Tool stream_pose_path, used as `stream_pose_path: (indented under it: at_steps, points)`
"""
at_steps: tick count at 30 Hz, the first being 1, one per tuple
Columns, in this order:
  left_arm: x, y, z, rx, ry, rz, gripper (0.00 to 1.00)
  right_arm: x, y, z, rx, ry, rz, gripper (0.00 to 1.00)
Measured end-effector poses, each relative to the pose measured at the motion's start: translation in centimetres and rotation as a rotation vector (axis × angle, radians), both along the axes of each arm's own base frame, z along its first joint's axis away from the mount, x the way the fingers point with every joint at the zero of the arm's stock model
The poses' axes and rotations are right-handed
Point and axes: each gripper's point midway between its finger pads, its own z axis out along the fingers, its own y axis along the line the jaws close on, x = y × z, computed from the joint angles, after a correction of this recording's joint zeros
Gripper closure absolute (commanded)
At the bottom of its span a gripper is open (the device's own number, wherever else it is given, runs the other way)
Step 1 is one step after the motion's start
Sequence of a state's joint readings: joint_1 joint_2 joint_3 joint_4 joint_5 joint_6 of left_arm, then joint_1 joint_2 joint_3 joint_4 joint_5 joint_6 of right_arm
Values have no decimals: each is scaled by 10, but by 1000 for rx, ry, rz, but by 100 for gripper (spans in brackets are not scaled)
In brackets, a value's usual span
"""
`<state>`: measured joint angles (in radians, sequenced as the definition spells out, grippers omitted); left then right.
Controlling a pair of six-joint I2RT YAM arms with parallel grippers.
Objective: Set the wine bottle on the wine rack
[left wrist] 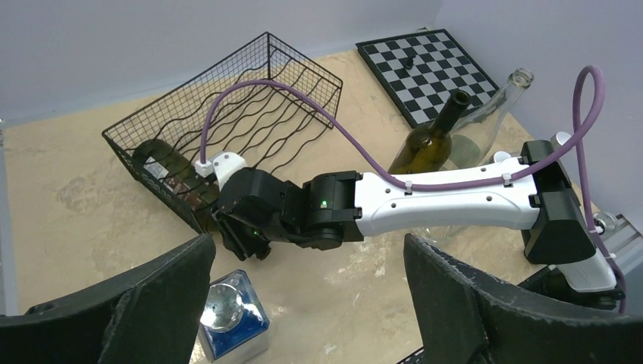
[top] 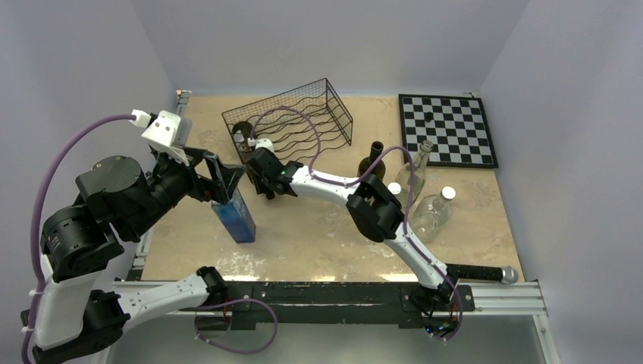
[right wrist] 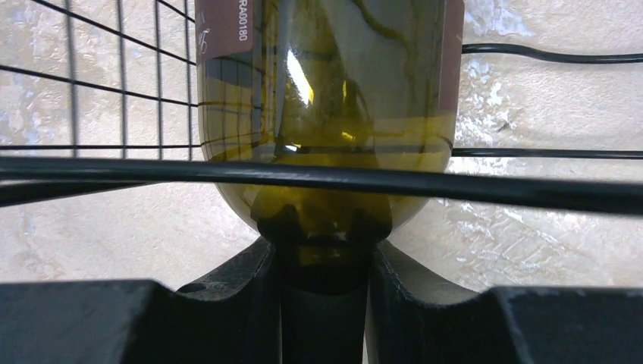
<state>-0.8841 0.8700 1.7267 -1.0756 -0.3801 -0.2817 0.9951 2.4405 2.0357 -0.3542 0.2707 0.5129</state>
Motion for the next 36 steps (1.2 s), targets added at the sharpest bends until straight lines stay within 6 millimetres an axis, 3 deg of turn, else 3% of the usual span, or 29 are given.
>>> stream_pose_path:
  at_steps: [3, 4, 8, 14, 17, 23, 27, 36]
  points:
    - [-2, 3, 0, -12, 7, 8, 3, 2, -1, -5, -1, 11, -4, 69]
    - [-2, 4, -1, -13, 8, 10, 3, 3, -3, -6, -5, 15, -6, 61]
    - [-2, 4, -1, -17, 11, 14, 3, 5, -3, -4, 5, 18, -7, 47]
    - [-2, 4, -1, -16, 11, 14, 3, 10, 6, 8, 58, 0, -10, 13]
    - [-2, 4, -1, -15, 11, 14, 3, 11, 7, 12, 73, -1, -13, 11]
    - [-2, 4, -1, -11, 10, 13, 3, 5, -5, 33, 88, -14, -16, 15]
    - [-1, 5, -2, 17, -4, 6, 1, 0, -13, 72, 118, -38, -14, 14]
    - [1, 13, 8, 62, -81, 12, 1, -31, -48, 201, 172, -116, 109, 14]
